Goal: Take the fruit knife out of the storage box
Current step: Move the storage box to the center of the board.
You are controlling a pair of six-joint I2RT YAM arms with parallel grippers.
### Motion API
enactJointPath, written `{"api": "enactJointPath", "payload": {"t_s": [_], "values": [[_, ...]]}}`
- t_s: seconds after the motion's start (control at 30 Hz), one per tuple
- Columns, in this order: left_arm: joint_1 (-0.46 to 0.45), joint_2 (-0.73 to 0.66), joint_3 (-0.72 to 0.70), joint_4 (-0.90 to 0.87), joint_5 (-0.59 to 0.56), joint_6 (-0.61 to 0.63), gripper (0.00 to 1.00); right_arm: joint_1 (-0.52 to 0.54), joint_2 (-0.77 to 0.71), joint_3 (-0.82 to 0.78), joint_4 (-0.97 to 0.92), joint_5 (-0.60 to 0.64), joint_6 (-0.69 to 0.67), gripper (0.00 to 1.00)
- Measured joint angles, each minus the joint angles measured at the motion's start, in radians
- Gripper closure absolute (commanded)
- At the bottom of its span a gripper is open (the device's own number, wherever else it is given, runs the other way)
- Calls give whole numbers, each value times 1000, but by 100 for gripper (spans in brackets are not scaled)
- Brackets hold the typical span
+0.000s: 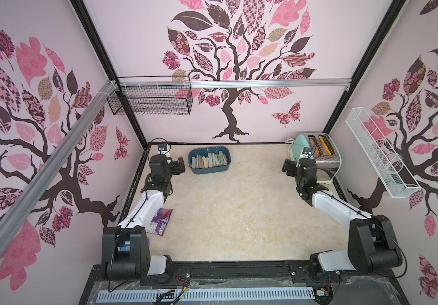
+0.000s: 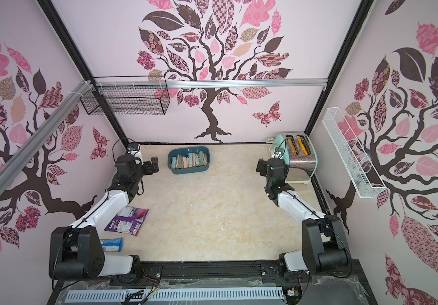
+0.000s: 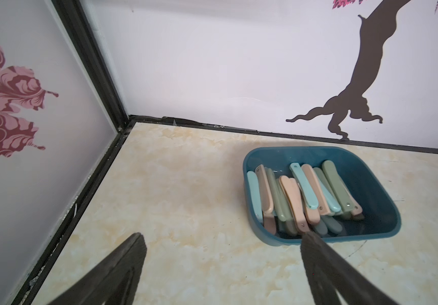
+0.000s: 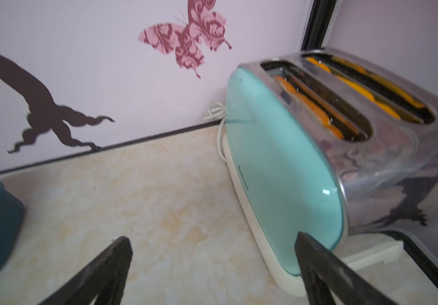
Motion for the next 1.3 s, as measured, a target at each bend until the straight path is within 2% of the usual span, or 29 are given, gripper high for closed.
{"api": "enactJointPath", "payload": {"t_s": [0.1, 0.2, 0.27, 0.33, 0.47, 0.57, 0.87, 1.17, 1.3], "values": [[-4, 170, 275, -249, 18, -35, 2, 18, 27, 173, -190, -50, 94, 1], [1, 369, 521, -476, 70, -69, 9, 85, 103, 338, -346, -98, 137, 1], [3, 474, 620, -584, 119, -87, 16, 156, 169, 440, -435, -121, 142, 1], [5, 555, 674, -669, 161, -97, 18, 227, 223, 512, -500, -134, 138, 1], [6, 661, 722, -788, 217, -108, 17, 351, 268, 558, -597, -155, 126, 1], [6, 684, 730, -834, 237, -110, 17, 385, 268, 558, -639, -173, 123, 1], [6, 713, 752, -840, 249, -106, 18, 371, 270, 573, -695, -204, 119, 1], [6, 713, 748, -761, 225, -118, 18, 371, 274, 606, -710, -225, 108, 1], [8, 749, 780, -753, 210, -132, 21, 371, 280, 609, -719, -234, 108, 1]]}}
